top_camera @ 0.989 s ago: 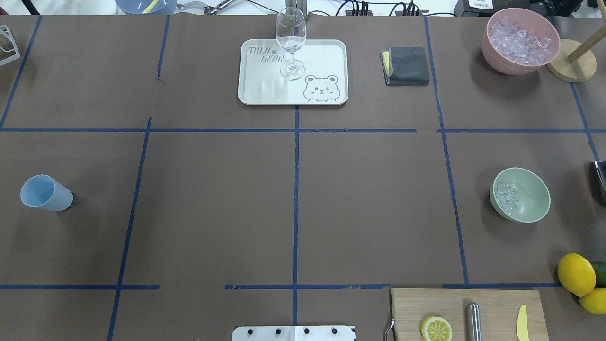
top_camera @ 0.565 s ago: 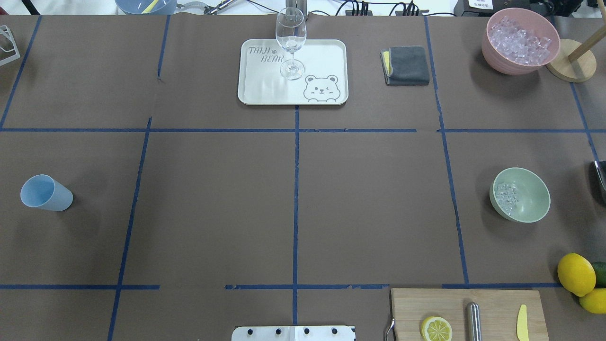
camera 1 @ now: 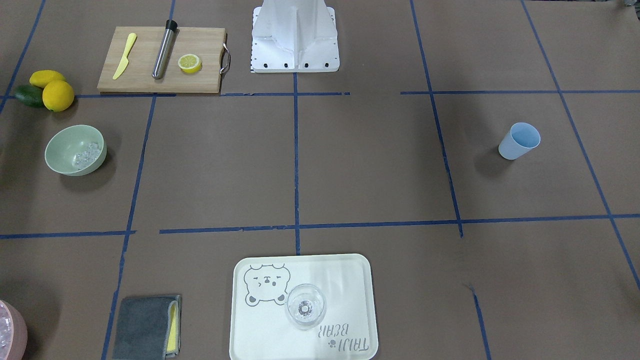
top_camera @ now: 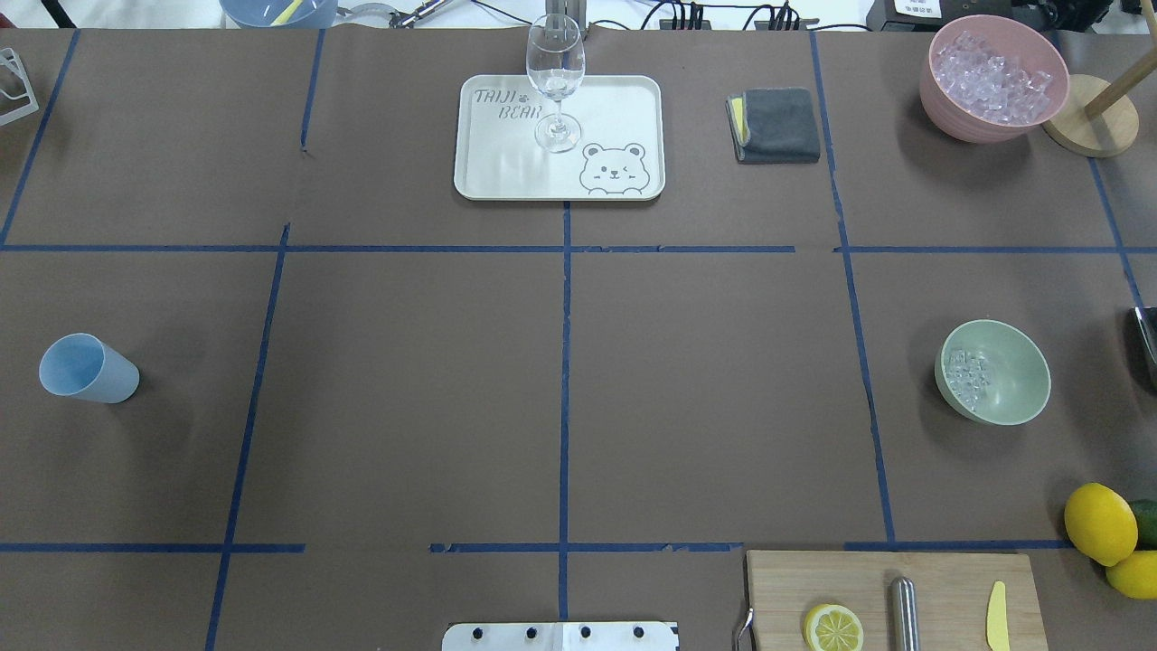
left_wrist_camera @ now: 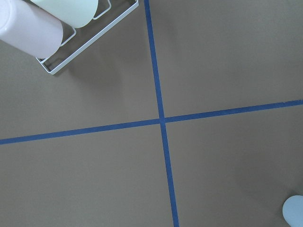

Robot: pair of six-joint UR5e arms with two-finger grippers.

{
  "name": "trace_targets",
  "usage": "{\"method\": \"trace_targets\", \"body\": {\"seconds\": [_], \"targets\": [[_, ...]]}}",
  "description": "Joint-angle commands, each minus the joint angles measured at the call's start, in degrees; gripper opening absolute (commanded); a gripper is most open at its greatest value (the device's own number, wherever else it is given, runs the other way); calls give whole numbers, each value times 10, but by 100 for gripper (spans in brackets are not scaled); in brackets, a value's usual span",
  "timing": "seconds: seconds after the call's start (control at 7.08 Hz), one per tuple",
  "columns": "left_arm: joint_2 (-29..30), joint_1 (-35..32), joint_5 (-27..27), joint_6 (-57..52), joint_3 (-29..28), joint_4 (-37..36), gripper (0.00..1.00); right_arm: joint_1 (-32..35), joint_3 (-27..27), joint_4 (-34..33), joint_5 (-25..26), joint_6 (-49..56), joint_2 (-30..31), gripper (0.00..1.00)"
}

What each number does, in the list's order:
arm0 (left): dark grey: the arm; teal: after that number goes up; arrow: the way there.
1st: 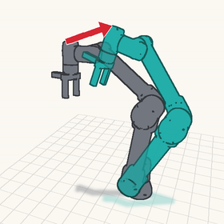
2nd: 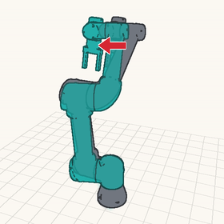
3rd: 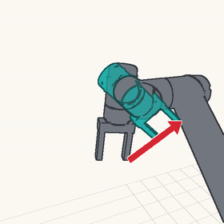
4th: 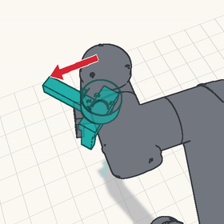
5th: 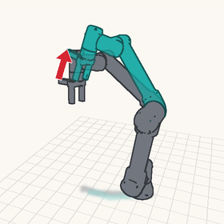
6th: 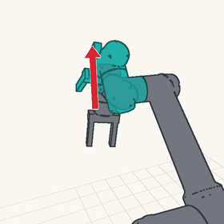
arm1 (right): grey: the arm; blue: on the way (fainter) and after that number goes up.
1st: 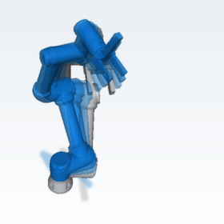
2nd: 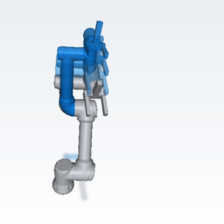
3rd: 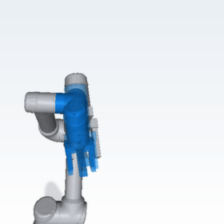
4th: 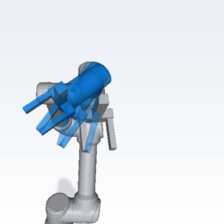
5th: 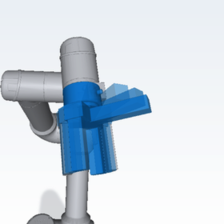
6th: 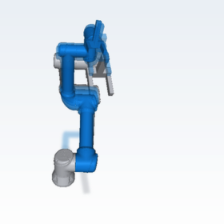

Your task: Pour ice into bowl

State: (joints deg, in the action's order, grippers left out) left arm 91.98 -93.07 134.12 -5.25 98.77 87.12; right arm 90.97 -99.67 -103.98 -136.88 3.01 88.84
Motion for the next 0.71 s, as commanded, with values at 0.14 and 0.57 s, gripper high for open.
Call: {"method": "trace_targets", "body": {"seconds": [0.14,0.57], "targets": [[29,0,-4,0,-4,0,100,1,-2,27,0,-1,4,100],[64,-3,-5,1,21,-3,100,1,-13,31,-7,-1,30,100]]}}
